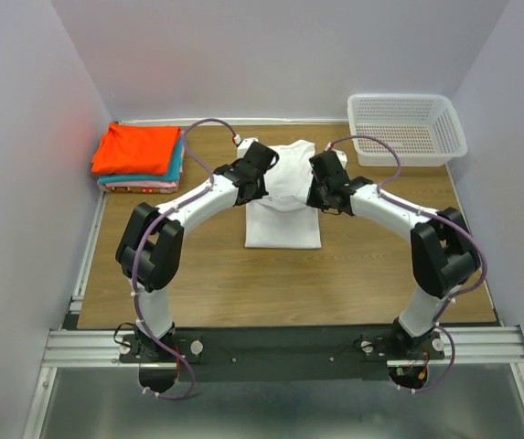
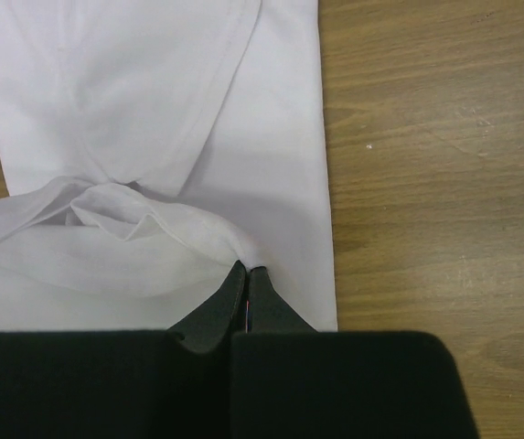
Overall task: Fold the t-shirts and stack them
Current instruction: Fold the tshirt
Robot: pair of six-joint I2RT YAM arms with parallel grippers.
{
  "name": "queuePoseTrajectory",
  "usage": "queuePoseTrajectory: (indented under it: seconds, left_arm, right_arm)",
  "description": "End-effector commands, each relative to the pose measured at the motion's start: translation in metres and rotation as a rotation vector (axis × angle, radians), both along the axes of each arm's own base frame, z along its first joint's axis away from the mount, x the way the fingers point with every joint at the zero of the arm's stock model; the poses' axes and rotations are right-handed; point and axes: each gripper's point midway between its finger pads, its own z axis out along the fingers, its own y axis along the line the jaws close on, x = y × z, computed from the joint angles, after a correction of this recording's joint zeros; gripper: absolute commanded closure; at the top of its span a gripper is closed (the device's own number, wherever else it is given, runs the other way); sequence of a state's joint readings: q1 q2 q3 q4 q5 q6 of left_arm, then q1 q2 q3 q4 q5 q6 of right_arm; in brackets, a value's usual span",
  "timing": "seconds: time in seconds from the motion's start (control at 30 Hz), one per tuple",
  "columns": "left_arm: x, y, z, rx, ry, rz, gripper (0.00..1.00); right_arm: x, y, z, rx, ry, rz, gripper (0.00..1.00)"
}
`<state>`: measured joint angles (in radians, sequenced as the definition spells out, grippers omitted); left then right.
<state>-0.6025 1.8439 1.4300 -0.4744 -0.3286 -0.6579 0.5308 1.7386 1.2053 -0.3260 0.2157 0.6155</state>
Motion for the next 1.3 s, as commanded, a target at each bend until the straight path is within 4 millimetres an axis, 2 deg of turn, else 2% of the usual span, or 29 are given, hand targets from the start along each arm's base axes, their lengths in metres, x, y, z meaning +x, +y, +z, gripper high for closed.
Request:
queuePoseTrajectory:
  seconds: [0.0, 0.17, 0.23, 0.3, 0.33, 0.37, 0.4, 0.43, 0.47, 0.53, 0.57, 0.6, 0.63, 0.7, 0.73, 0.77, 0.83, 0.87, 0.9, 0.93, 0.97, 1.0, 1.03, 1.07, 1.1, 1.13, 1.2, 1.23, 1.27]
  left_arm:
    - [0.012, -0.002, -0.004, 0.004, 0.005, -0.021, 1.00]
    - [0.016, -0.005, -0.013, 0.000, 0.029, -0.030, 1.00]
    - [0.016, -0.001, -0.017, 0.006, 0.048, -0.016, 1.00]
    - [0.016, 0.002, -0.019, 0.007, 0.060, -0.005, 0.80]
    - [0.018, 0.002, -0.019, 0.002, 0.058, -0.007, 0.66]
    - [0.017, 0.000, -0.016, -0.010, 0.055, -0.015, 0.46]
    - [0.018, -0.002, -0.013, -0.021, 0.046, -0.022, 0.40]
    - [0.016, -0.003, -0.012, -0.030, 0.045, -0.029, 0.34]
    - [0.016, -0.006, -0.007, -0.047, 0.037, -0.040, 0.25]
    - [0.014, -0.005, -0.004, -0.053, 0.034, -0.043, 0.16]
    - [0.013, -0.004, -0.001, -0.054, 0.030, -0.037, 0.04]
    - [0.011, -0.003, 0.006, -0.064, 0.019, -0.033, 0.02]
    - [0.007, 0.000, 0.005, -0.062, 0.022, -0.032, 0.02]
    - [0.003, 0.003, 0.016, -0.079, 0.000, -0.020, 0.02]
    - [-0.004, 0.008, 0.011, -0.076, 0.013, -0.013, 0.02]
    - [-0.008, 0.010, 0.021, -0.091, -0.007, -0.010, 0.02]
    - [-0.019, 0.019, 0.015, -0.083, 0.002, 0.006, 0.02]
    - [-0.023, 0.023, 0.024, -0.093, -0.015, 0.014, 0.02]
    - [-0.028, 0.027, 0.024, -0.092, -0.014, 0.026, 0.02]
    - [-0.037, 0.034, 0.017, -0.083, -0.001, 0.045, 0.02]
    - [-0.042, 0.039, 0.025, -0.096, -0.020, 0.055, 0.02]
    - [-0.048, 0.044, 0.025, -0.095, -0.021, 0.067, 0.02]
    - [-0.057, 0.050, 0.016, -0.091, -0.004, 0.082, 0.02]
    - [-0.061, 0.057, 0.024, -0.097, -0.031, 0.105, 0.02]
    - [-0.072, 0.066, 0.014, -0.078, -0.009, 0.121, 0.02]
    - [-0.077, 0.071, 0.011, -0.081, -0.006, 0.144, 0.02]
    - [-0.088, 0.082, 0.015, -0.082, -0.018, 0.173, 0.02]
    - [-0.098, 0.088, 0.003, -0.077, 0.005, 0.188, 0.02]
    - [-0.103, 0.090, 0.001, -0.083, 0.009, 0.194, 0.02]
  right_arm:
    - [0.014, 0.003, 0.000, 0.016, -0.011, -0.001, 0.99]
    - [0.019, -0.001, -0.009, 0.014, 0.007, -0.017, 0.94]
    - [0.021, -0.001, -0.011, 0.014, 0.013, -0.018, 0.89]
    - [0.021, 0.000, -0.011, 0.015, 0.013, -0.010, 0.78]
    - [0.021, 0.000, -0.009, 0.017, 0.011, -0.006, 0.70]
    - [0.021, 0.001, -0.008, 0.017, 0.008, 0.003, 0.62]
    - [0.021, 0.001, -0.006, 0.018, 0.004, 0.006, 0.49]
    - [0.021, 0.001, -0.002, 0.022, -0.003, 0.011, 0.42]
    - [0.019, 0.002, -0.001, 0.023, -0.003, 0.022, 0.27]
    - [0.016, 0.000, 0.003, 0.030, -0.009, 0.023, 0.18]
    - [0.011, 0.002, 0.007, 0.042, -0.009, 0.038, 0.10]
    - [0.008, 0.003, 0.008, 0.050, -0.005, 0.049, 0.00]
    - [0.006, 0.003, 0.010, 0.058, -0.006, 0.056, 0.00]
    - [-0.004, 0.005, 0.012, 0.084, 0.004, 0.078, 0.00]
    - [-0.007, 0.007, 0.013, 0.098, 0.006, 0.088, 0.00]
    - [-0.014, 0.014, 0.013, 0.133, 0.021, 0.120, 0.00]
    - [-0.027, 0.026, 0.014, 0.195, 0.024, 0.185, 0.00]
    - [-0.038, 0.041, 0.017, 0.256, 0.043, 0.261, 0.00]
    - [-0.041, 0.052, 0.022, 0.299, 0.026, 0.312, 0.00]
    - [-0.053, 0.064, 0.019, 0.332, 0.042, 0.367, 0.00]
    - [-0.066, 0.078, 0.022, 0.395, 0.066, 0.449, 0.00]
    - [-0.070, 0.091, 0.028, 0.435, 0.049, 0.502, 0.00]
    - [-0.076, 0.099, 0.024, 0.456, 0.067, 0.541, 0.00]
    - [-0.085, 0.115, 0.030, 0.487, 0.065, 0.607, 0.00]
    - [-0.088, 0.122, 0.032, 0.492, 0.062, 0.638, 0.00]
    - [-0.093, 0.133, 0.026, 0.489, 0.078, 0.671, 0.00]
    - [-0.087, 0.147, 0.035, 0.499, 0.052, 0.706, 0.00]
    - [-0.088, 0.152, 0.034, 0.500, 0.058, 0.715, 0.00]
    - [-0.085, 0.156, 0.025, 0.496, 0.077, 0.704, 0.00]
